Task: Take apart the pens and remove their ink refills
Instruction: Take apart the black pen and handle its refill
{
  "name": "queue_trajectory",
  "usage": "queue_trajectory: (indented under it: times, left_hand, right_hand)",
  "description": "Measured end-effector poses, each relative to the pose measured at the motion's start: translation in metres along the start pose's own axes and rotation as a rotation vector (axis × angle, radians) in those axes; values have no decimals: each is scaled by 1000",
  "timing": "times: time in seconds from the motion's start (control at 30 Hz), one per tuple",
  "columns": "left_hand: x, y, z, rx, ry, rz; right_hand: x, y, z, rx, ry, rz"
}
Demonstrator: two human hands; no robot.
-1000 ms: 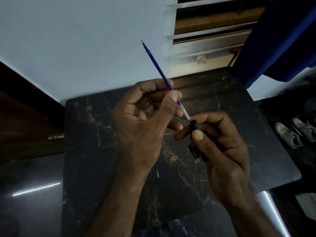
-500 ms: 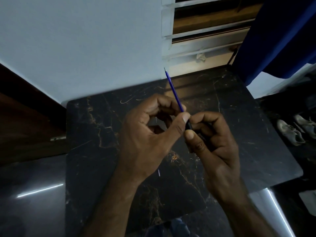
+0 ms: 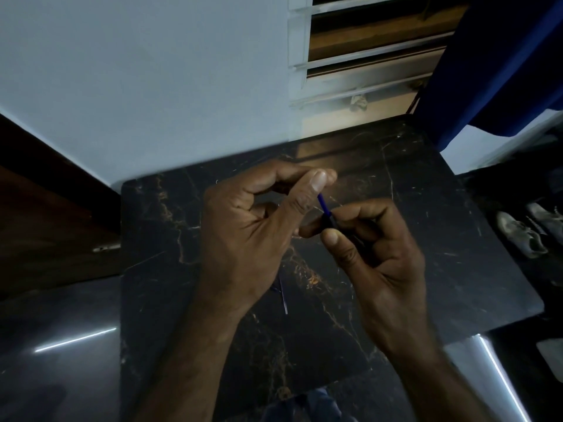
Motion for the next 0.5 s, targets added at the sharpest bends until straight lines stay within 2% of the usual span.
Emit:
queue_trajectory:
  times: [0.17,0.37,0.5]
  left_hand:
    - [2,3,-1,-34,-11,108]
    - [7,1,-12,-16,-5,114]
    - [11,0,-20,-39,-30,61]
  right_hand:
    - [-6,-3,-2,33,28,11]
    - [-12,-4,5,4,-7,30]
    - [-17,-6,13,-26,-40,14]
Point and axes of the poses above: each hand's wrist, its own y-axis away from the middle knuckle, its own x-axis out of the back of the hand, z = x × y, the point moved 6 cm from there along -y, towards the middle knuckle, and after that the axes turned 3 degrees about y, right-handed, at the moved point
